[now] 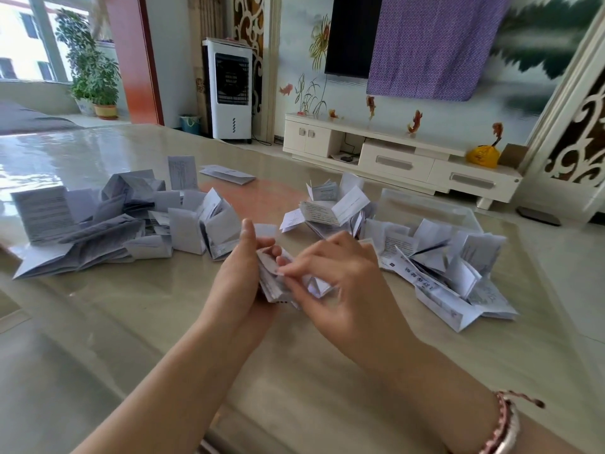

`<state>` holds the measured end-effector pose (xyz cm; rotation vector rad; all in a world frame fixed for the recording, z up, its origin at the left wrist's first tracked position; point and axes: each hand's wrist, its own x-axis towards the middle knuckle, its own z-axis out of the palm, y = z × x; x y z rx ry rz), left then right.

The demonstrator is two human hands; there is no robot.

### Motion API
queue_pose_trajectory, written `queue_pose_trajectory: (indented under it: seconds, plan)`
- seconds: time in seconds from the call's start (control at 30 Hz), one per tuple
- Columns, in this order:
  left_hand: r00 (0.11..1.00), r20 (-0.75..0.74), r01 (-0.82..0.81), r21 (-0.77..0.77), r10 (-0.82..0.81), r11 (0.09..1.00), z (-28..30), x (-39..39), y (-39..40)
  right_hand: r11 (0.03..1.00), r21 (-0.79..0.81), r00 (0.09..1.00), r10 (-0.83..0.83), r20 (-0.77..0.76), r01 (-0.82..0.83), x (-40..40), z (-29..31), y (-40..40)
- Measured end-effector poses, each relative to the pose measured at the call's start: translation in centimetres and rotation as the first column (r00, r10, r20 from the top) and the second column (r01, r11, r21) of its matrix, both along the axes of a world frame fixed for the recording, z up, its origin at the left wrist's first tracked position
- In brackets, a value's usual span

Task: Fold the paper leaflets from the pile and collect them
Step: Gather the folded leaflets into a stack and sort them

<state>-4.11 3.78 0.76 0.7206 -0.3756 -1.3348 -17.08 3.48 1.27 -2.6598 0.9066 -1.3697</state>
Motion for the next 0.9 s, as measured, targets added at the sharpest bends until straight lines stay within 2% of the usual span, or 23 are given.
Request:
queue_pose_trajectory:
  seconds: [0.1, 0.2, 0.33, 0.43, 0.6, 0.7, 0.77, 0.83, 0.9]
  plan:
    - [0.995, -0.094, 0.028, 0.04, -0.024, 0.999, 0.0, 0.5, -0.1, 0.989, -0.145, 0.993, -0.009, -0.12, -0.008, -0.2, -0.3, 0.1]
    - [0.994, -0.065, 0.093, -0.01, -0.093, 0.996, 0.2, 0.7, 0.2, 0.983, -0.183, 0.988, -0.019, -0.156, -0.01, -0.3, -0.4, 0.1]
    - [0.999, -0.043, 0.024, -0.035, -0.025, 0.999, 0.2, 0.6, 0.4, 0.979, -0.205, 0.97, -0.035, -0.239, -0.015, -0.4, -0.4, 0.4]
    - [0.996, -0.084, 0.009, -0.026, -0.011, 1.0, 0.1, 0.1, 0.4, 0.952, -0.3, 0.966, -0.132, -0.222, 0.061, -0.1, -0.4, 0.4]
    - [0.987, -0.042, 0.157, -0.032, -0.158, 0.987, 0.1, 0.2, 0.7, 0.926, -0.35, 0.951, -0.228, -0.211, 0.144, 0.1, -0.3, 0.5]
    - [0.994, -0.068, 0.089, -0.002, -0.089, 0.996, 0.1, 0.5, 0.6, 0.978, -0.165, 0.959, -0.166, -0.229, 0.13, 0.0, -0.5, 0.6]
    - [0.998, -0.059, 0.028, 0.01, -0.027, 1.0, 0.5, 1.5, 0.3, 0.99, 0.039, 0.982, -0.126, -0.143, 0.133, -0.2, 0.6, 0.2]
    - [0.998, -0.057, -0.029, 0.046, 0.032, 0.999, 0.5, 2.8, -0.3, 0.962, 0.226, 0.986, -0.136, -0.097, 0.155, -0.6, 2.4, -1.2]
    - [0.999, -0.025, -0.044, 0.08, 0.046, 0.996, 0.7, 3.8, -0.7, 0.925, 0.291, 0.962, -0.194, -0.19, 0.244, -0.7, 4.0, -3.5]
